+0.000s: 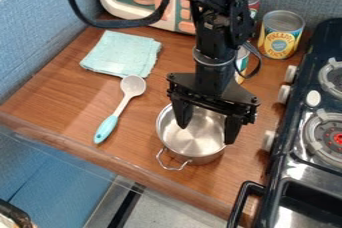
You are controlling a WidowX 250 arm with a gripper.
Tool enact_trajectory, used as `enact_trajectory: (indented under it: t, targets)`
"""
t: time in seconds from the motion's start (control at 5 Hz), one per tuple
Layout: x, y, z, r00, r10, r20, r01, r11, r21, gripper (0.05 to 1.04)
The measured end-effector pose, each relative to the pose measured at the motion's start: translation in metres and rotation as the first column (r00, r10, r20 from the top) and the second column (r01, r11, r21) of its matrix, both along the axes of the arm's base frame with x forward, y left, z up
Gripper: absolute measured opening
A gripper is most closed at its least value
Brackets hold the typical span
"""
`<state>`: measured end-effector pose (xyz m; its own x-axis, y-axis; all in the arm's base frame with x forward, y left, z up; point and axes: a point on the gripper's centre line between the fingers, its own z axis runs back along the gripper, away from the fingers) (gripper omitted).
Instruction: Moved the blue spoon between the blue cloth and the can
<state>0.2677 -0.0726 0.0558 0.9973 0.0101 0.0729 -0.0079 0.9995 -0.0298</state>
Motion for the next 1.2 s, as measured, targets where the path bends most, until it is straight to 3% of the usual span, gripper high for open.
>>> enact_trajectory:
  t: [0.2, 0.4, 1.0, 1.2]
  targets:
    - [-0.003, 0.001, -0.008, 0.999, -0.004, -0.032, 0.004, 1.000, 0.006, 1.001]
    - [0.003, 0.030, -0.006, 0.998, 0.052, -0.042, -0.052, 0.999, -0.004, 1.001]
    - [0.034, 0.113, 0.008, 0.983, 0.182, 0.006, -0.182, 0.983, 0.006, 1.001]
    - [0.030, 0.140, -0.006, 0.979, 0.204, -0.019, -0.204, 0.979, 0.021, 1.001]
